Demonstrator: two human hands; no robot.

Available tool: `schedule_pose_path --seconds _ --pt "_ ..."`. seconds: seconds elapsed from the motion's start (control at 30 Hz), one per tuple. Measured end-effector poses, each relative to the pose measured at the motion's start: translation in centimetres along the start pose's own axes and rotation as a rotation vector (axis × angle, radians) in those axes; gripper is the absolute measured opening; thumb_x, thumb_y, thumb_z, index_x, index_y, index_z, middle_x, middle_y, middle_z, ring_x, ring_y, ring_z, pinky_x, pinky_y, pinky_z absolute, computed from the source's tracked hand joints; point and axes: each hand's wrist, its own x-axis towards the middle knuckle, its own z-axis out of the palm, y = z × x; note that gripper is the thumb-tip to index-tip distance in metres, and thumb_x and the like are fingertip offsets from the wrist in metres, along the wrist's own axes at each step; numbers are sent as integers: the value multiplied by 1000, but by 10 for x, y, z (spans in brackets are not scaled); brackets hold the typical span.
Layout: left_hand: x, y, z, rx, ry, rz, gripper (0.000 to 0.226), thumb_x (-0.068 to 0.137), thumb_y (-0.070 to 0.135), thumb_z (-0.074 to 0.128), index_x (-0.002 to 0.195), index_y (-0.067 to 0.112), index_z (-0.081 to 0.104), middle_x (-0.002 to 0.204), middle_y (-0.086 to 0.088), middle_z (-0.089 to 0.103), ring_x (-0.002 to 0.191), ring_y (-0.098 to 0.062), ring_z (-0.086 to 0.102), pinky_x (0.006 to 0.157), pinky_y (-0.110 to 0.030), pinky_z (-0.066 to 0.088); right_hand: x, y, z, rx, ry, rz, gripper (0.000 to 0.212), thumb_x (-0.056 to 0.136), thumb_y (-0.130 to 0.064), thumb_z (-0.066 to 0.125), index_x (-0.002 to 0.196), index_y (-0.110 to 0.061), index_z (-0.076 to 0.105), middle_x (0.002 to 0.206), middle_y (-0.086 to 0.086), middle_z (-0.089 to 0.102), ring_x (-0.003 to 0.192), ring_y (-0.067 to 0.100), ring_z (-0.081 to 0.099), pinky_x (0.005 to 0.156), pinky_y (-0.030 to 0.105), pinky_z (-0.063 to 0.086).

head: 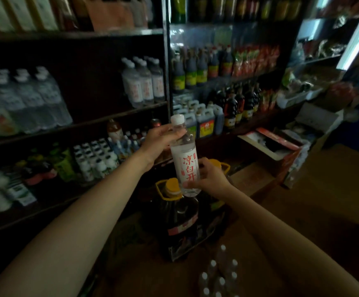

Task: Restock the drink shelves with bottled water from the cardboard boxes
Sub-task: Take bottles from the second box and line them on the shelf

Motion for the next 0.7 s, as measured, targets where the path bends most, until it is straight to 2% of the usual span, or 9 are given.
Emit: schedule_pose_path --seconds 0.1,0.23,0.33,0.47,0.63,0.7 --pt "6 12 -31 3 19 0 12 86 23 66 98 26 70 92 9 71 90 -6 64 75 -22 45 19 -23 24 -9 19 -33 67 62 -33 88 114 -26 48 102 -8 64 92 9 64 69 22 55" --pt "23 26 -80 34 25 7 11 89 21 63 98 22 68 91 7 69 77 1 66 65 -15 47 55 -54 57 -10 57 -77 71 62 -31 89 121 -21 50 103 -8 62 92 9 62 75 24 53" --pt "43 32 -118 65 33 23 19 90 19 62 108 16 66 91 6 69 72 5 66 59 -10 48 88 -76 77 -16 69 -109 66 64 -28 88 118 -19 51 103 -8 61 91 9 59 73 22 51" --pt "77 39 -167 120 28 46 21 88 26 64 108 19 67 101 5 70 91 -5 66 73 -19 50 140 -98 102 -28 99 -139 60 64 -28 88 110 -25 50 105 -6 63 94 12 62 76 27 53" --pt "123 43 -214 138 63 78 13 86 22 68 99 23 66 100 4 70 93 -10 66 77 -25 54 198 -118 128 -43 133 -147 67 65 -34 87 122 -21 53 113 -1 67 96 14 65 79 30 56" --pt "141 42 -229 144 70 77 14 84 21 70 98 22 66 101 2 70 95 -12 66 81 -29 54 219 -122 138 -26 141 -148 70 67 -32 87 126 -19 52 115 -1 67 96 13 64 77 27 54"
